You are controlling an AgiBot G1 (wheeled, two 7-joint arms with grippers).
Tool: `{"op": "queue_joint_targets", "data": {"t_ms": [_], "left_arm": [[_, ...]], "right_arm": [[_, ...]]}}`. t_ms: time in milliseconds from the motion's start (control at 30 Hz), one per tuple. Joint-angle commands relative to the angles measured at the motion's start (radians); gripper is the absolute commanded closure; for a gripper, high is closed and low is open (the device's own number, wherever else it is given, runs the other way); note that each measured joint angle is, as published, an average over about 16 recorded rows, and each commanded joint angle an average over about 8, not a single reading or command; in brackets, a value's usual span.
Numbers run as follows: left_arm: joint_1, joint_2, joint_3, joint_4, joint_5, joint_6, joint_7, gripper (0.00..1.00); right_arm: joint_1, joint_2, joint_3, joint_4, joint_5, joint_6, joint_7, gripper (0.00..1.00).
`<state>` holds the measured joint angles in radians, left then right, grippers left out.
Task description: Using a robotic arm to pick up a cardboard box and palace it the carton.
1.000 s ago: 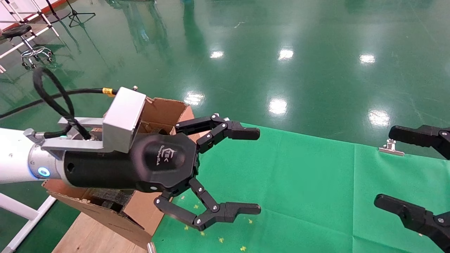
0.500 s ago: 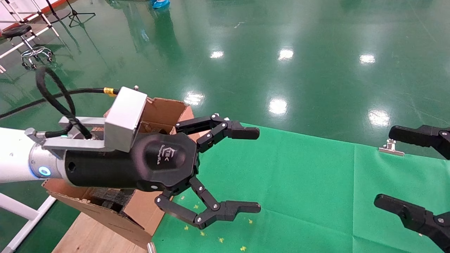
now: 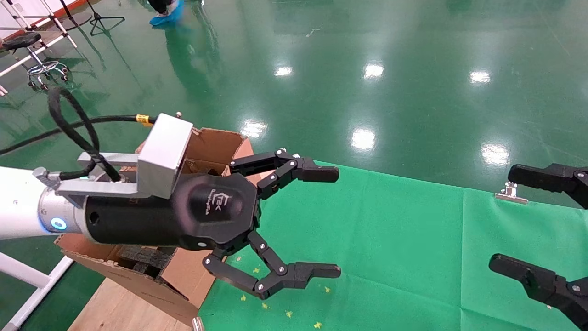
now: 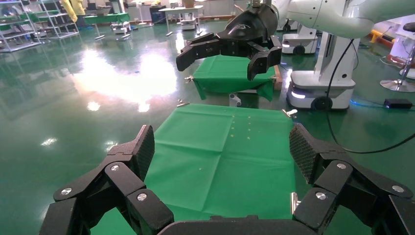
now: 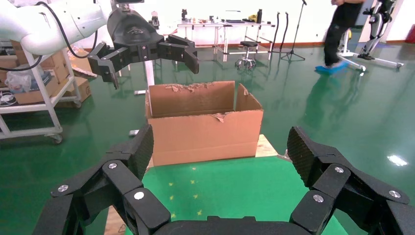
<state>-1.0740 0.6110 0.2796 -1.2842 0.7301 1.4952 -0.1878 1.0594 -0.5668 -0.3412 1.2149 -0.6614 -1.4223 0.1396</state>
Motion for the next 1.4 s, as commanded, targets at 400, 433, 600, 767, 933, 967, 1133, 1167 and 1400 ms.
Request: {"op": "queue_joint_targets", "data": {"t_ms": [400,433,600,767,933,967,1133,1167,1400], "left_arm": [[-0.001,0.000,0.000,0.001,0.001,0.000,0.000,0.00],[-0.001,0.000,0.000,0.001,0.001,0.000,0.000,0.00],[-0.001,0.000,0.000,0.001,0.001,0.000,0.000,0.00],[-0.001,0.000,0.000,0.001,0.001,0.000,0.000,0.00],[-0.001,0.000,0.000,0.001,0.001,0.000,0.000,0.00],[-0.001,0.000,0.000,0.001,0.001,0.000,0.000,0.00],[-0.001,0.000,0.000,0.001,0.001,0.000,0.000,0.00],[-0.001,0.000,0.000,0.001,0.001,0.000,0.000,0.00],[-0.001,0.000,0.000,0.001,0.001,0.000,0.000,0.00]], "right_arm": [[0.000,0.000,0.000,0.000,0.000,0.000,0.000,0.00],[0.000,0.000,0.000,0.000,0.000,0.000,0.000,0.00],[0.000,0.000,0.000,0.000,0.000,0.000,0.000,0.00],[0.000,0.000,0.000,0.000,0.000,0.000,0.000,0.00],[0.000,0.000,0.000,0.000,0.000,0.000,0.000,0.00],[0.000,0.000,0.000,0.000,0.000,0.000,0.000,0.00],[0.000,0.000,0.000,0.000,0.000,0.000,0.000,0.00],[0.000,0.000,0.000,0.000,0.000,0.000,0.000,0.00],[0.000,0.000,0.000,0.000,0.000,0.000,0.000,0.00]]}}
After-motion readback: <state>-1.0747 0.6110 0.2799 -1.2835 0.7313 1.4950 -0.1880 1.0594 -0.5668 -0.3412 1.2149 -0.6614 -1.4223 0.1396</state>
